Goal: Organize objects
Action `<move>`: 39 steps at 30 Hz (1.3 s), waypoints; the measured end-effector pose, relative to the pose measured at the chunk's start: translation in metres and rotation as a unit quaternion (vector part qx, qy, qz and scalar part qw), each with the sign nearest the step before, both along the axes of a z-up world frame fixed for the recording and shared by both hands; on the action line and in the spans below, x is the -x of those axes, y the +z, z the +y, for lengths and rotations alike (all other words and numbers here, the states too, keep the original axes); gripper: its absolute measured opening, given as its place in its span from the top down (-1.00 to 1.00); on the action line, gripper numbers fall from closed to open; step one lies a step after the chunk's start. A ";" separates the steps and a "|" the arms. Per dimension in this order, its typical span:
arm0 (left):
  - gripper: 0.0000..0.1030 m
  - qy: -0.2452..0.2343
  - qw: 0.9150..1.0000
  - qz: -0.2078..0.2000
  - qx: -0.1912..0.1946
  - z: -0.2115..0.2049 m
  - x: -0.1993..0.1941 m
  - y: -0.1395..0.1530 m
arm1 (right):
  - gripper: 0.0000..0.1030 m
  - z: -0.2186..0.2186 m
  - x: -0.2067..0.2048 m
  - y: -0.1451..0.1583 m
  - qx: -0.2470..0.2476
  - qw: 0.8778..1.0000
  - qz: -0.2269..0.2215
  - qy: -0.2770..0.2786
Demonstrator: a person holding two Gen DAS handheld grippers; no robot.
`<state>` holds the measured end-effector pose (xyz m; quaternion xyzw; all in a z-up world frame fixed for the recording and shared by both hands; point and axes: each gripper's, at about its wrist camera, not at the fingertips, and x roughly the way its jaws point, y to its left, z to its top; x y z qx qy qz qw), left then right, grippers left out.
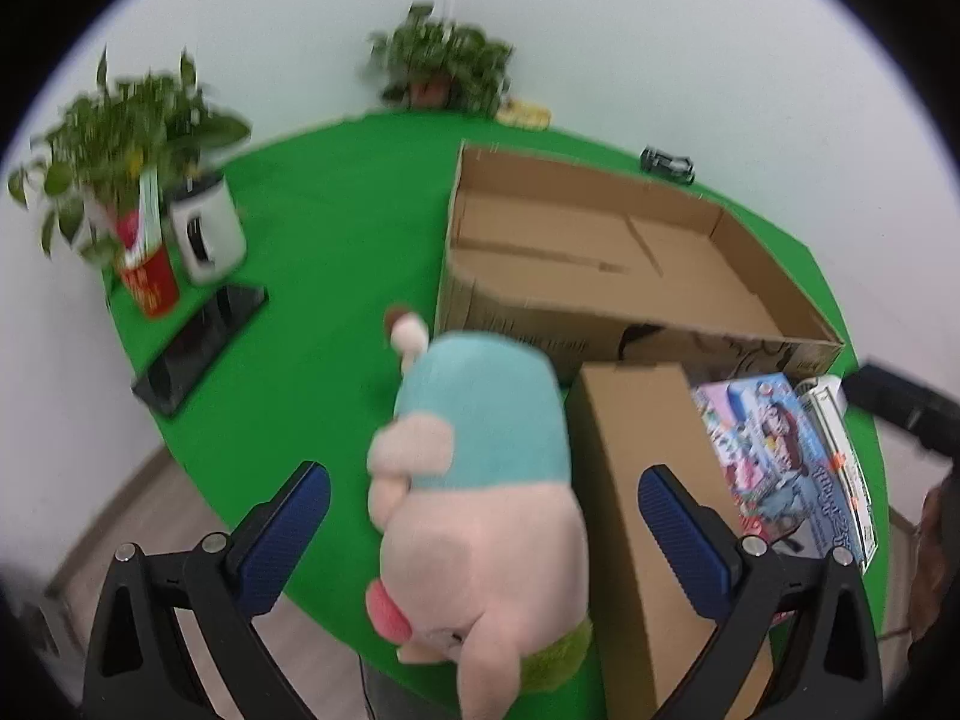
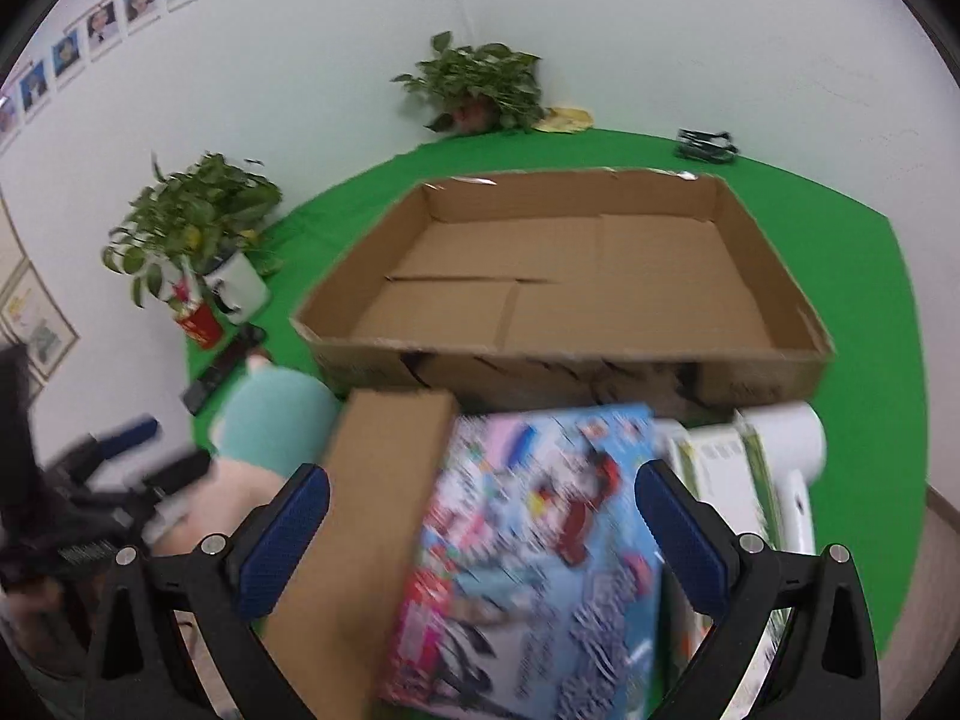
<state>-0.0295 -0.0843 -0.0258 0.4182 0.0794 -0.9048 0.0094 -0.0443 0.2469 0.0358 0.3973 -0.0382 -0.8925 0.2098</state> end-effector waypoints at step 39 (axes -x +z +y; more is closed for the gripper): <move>-0.38 -0.060 0.995 0.076 -0.034 0.012 -0.054 0.028 | -0.59 -0.200 0.015 -0.024 0.020 0.973 -0.091 0.210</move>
